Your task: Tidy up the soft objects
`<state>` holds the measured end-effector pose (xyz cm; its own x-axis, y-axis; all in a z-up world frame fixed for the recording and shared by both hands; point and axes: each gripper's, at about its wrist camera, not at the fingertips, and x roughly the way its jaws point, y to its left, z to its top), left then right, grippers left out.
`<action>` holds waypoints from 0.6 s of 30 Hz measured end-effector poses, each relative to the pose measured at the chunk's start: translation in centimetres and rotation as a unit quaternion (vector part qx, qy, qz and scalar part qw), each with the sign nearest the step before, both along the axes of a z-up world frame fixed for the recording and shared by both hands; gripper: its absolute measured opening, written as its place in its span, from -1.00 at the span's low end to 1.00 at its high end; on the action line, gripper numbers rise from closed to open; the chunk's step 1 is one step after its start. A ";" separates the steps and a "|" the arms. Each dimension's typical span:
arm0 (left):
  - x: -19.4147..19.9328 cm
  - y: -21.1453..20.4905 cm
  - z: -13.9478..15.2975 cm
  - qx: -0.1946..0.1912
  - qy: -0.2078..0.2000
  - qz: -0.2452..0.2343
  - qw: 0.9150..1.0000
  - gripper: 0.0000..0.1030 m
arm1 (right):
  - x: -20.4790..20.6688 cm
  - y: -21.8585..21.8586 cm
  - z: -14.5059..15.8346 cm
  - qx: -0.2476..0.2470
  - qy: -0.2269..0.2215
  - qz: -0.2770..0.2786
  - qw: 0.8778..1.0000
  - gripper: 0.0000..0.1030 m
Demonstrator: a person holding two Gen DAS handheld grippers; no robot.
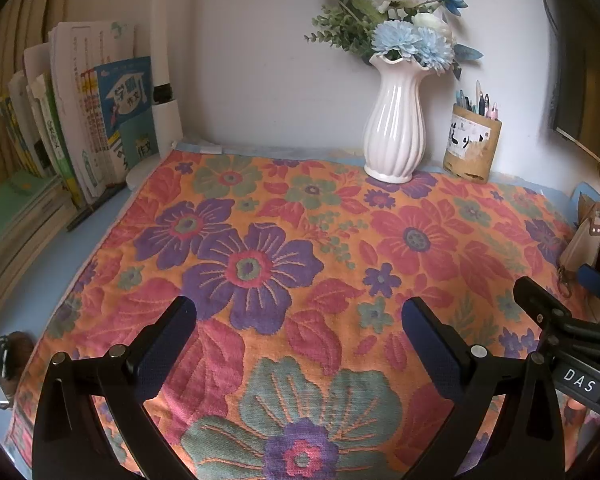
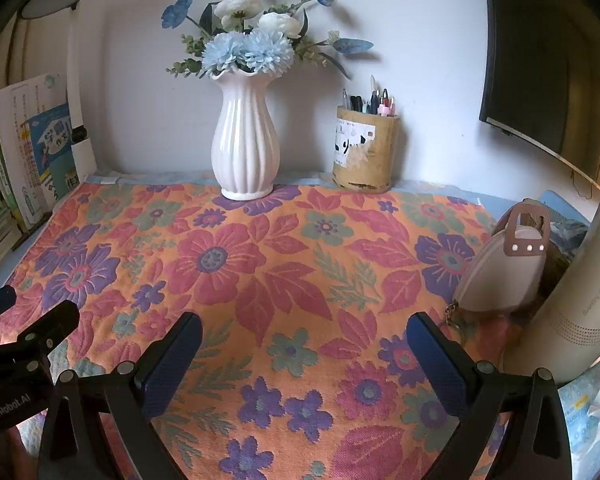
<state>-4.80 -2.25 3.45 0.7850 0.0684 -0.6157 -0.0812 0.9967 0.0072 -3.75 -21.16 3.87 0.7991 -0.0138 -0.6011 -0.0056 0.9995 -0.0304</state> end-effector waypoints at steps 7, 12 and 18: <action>0.2 0.1 -0.1 0.000 0.003 0.002 1.000 0.98 | 0.2 0.0 -0.2 -0.001 0.006 0.001 1.000 0.98; 0.2 0.1 -0.2 0.000 0.006 0.002 1.000 0.98 | 0.2 0.1 -0.2 0.000 0.007 0.000 1.000 0.98; 0.3 0.1 -0.2 0.000 0.007 0.002 1.000 0.98 | 0.2 0.2 -0.3 0.000 0.008 -0.002 1.000 0.98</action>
